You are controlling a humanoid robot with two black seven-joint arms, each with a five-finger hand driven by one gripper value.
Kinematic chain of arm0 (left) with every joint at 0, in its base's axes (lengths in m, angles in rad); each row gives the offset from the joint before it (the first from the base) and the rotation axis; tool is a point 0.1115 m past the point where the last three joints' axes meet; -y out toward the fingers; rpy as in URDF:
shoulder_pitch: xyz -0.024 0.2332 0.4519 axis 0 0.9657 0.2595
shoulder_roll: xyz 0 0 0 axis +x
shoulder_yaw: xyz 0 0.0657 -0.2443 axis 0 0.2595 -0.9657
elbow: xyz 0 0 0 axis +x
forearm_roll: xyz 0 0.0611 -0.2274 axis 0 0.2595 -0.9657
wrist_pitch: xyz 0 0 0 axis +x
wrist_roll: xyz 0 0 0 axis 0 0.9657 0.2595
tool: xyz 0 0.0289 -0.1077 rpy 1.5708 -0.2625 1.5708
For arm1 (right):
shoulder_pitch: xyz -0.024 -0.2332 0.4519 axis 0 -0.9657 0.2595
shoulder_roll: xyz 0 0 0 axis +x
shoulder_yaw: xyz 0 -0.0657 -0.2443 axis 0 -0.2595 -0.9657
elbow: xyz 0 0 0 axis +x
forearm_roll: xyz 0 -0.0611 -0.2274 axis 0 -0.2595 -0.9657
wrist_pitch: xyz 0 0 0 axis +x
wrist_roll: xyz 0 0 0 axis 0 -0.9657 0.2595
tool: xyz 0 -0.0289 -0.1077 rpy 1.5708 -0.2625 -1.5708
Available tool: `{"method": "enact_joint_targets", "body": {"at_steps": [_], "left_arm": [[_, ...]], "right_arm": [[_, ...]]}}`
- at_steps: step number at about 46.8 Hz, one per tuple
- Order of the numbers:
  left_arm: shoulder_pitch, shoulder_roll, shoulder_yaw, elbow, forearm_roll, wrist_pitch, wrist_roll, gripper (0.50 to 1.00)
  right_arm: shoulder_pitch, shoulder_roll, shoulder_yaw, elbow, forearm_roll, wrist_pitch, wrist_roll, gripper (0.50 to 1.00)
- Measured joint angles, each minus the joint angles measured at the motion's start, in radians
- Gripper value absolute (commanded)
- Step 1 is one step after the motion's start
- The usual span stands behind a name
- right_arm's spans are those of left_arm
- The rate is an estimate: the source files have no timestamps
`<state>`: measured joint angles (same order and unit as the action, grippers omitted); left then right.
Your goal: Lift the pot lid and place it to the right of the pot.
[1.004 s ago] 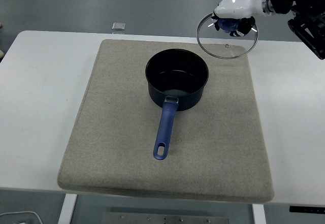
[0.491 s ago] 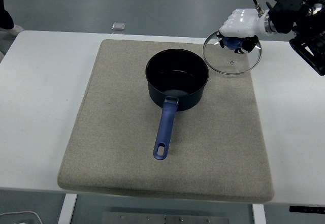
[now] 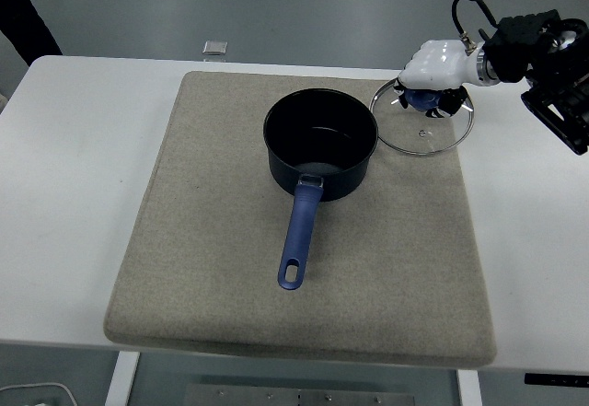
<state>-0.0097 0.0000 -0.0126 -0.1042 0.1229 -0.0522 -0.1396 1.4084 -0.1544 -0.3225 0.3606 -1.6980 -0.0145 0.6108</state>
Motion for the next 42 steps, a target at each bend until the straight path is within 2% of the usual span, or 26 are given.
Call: {"method": "enact_joint_targets", "body": {"at_steps": [42], "left_arm": [[0.0,0.0,0.0,0.0,0.0,0.0,0.0,1.0]], "right_arm": [[-0.041,0.013,0.03,0.011,0.031,0.007,0.0,0.5]]}}
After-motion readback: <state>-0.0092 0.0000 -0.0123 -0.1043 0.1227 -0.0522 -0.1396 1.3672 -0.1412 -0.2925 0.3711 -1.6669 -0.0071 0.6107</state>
